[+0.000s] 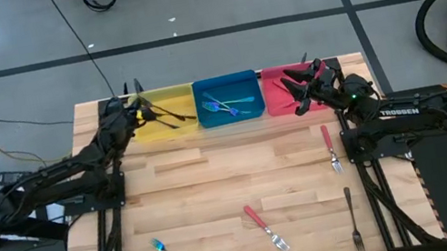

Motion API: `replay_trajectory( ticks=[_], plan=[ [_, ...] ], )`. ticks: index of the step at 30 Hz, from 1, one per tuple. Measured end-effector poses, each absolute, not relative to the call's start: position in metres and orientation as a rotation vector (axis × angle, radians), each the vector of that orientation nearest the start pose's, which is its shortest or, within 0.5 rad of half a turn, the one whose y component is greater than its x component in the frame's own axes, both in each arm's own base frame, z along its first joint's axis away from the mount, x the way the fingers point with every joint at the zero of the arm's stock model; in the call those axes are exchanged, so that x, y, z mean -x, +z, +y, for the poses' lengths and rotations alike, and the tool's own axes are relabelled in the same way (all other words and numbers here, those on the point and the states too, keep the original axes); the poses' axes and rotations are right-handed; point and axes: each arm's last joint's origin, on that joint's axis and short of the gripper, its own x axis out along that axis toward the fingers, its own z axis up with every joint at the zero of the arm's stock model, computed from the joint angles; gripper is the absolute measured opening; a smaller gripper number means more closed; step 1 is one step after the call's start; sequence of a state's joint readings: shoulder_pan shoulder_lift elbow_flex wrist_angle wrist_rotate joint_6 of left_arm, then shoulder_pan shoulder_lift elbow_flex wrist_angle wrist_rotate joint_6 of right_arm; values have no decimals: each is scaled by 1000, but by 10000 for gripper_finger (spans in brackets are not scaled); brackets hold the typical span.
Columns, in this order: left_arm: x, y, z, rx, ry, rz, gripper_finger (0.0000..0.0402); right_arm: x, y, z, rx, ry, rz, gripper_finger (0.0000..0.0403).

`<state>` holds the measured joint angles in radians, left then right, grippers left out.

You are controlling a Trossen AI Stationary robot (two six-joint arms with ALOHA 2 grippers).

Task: Sort silverware by color (type)
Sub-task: Put the left black fork into the yellow bin

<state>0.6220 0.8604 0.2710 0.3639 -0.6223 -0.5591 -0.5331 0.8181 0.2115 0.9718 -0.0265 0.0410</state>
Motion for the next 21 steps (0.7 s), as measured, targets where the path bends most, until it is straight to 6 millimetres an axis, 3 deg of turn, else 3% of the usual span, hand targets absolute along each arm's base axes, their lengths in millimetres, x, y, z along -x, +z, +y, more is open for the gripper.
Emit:
replay_trajectory(
  ticks=[21],
  plan=[
    [-142, 154, 135, 647, 1386, 7, 7, -141, 246, -82, 125, -499, -420, 149]
  ],
)
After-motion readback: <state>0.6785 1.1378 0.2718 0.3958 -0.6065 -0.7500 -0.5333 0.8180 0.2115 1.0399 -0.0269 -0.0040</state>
